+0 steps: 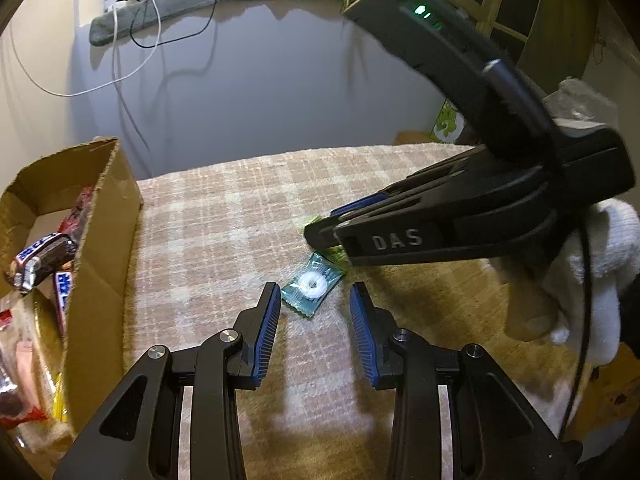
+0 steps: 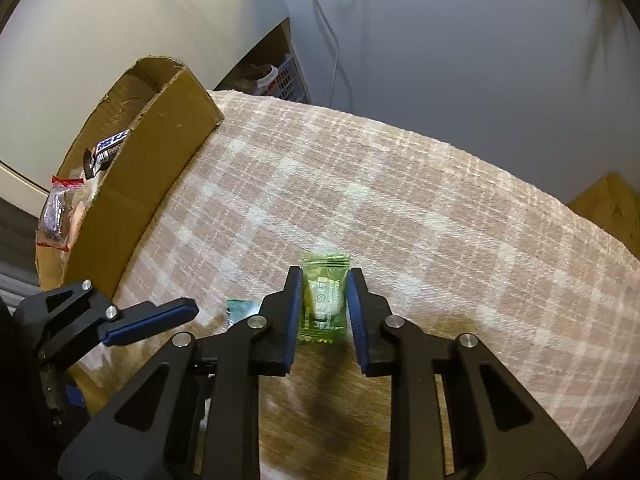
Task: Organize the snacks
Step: 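Grasp the light-green square candy with the right gripper while the left approaches the mint candy, then grasp the teal-and-white mint candy with the left gripper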
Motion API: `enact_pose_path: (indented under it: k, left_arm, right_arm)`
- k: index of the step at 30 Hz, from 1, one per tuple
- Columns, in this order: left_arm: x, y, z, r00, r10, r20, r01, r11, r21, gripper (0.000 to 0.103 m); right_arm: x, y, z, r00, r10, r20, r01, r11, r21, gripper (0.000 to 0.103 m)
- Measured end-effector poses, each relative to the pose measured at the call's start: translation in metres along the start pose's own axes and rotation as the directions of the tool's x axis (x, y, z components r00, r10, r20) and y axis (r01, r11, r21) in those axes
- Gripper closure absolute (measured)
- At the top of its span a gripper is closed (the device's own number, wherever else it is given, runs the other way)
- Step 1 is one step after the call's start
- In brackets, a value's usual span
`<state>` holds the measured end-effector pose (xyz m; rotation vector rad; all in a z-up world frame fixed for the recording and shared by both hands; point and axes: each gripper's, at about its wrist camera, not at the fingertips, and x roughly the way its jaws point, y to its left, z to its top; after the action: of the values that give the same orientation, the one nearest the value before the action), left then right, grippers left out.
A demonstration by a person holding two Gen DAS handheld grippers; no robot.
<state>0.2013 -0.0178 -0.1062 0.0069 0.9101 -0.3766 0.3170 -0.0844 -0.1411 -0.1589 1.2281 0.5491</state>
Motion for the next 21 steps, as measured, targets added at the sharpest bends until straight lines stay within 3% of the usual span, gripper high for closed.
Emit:
enact_pose_path:
  k: [14,21]
  left_arm:
    - [0.035,-0.002,0.016,0.998,0.024,-0.050,-0.024,1.000,0.004,0.068]
    - [0.038,-0.016,0.012,0.996,0.076,-0.056,-0.071,0.995,0.073,0.070]
  right_arm:
    - [-0.014,-0.031,-0.019,1.000,0.002,0.006,-0.002,1.000,0.014,0.080]
    - [-0.014,-0.034,-0.018,1.000,0.013,0.013,-0.013,1.000,0.018,0.080]
